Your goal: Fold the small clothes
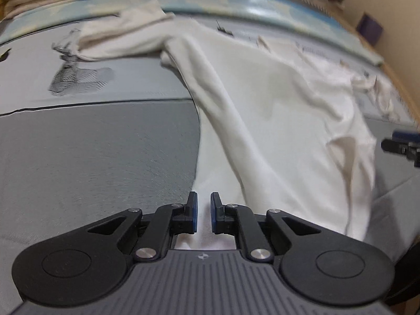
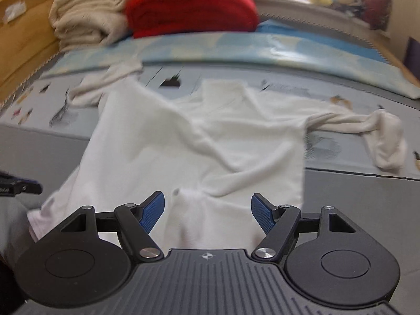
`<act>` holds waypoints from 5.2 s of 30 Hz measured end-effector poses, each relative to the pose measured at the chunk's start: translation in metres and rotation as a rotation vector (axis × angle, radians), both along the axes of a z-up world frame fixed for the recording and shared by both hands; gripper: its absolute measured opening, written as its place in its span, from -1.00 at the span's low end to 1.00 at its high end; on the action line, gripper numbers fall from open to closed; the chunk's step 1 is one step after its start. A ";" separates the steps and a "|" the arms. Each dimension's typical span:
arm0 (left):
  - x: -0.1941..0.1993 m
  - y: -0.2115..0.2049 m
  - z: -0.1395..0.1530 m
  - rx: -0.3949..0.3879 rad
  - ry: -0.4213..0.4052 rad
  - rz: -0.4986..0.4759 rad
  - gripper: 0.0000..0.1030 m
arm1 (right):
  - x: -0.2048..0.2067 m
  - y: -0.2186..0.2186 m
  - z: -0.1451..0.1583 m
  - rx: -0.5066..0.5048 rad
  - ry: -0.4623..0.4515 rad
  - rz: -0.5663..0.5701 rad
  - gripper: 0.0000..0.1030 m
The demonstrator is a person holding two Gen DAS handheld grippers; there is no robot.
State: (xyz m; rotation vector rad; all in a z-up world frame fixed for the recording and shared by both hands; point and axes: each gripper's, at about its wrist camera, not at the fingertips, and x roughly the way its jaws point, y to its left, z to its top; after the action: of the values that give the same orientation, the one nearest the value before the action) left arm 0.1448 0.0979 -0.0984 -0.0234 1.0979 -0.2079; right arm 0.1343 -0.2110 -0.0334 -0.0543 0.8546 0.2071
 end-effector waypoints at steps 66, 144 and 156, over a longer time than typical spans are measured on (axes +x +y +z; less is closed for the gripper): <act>-0.046 -0.013 0.032 0.142 -0.039 -0.078 -0.56 | -0.078 -0.137 -0.025 0.017 0.249 -0.181 -0.57; 0.024 -0.132 -0.012 0.208 0.012 -0.225 -0.51 | 0.108 -0.487 -0.102 0.614 -0.186 -1.222 -0.93; 0.033 -0.118 0.023 0.132 -0.025 -0.218 -0.49 | 0.063 -0.520 -0.092 0.458 -0.169 -1.598 -0.71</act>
State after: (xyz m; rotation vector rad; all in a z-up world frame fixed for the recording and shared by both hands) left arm 0.1783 -0.0204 -0.0750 0.2169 1.0872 -0.3298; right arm 0.1973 -0.7305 -0.1251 1.0013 0.4608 -1.0904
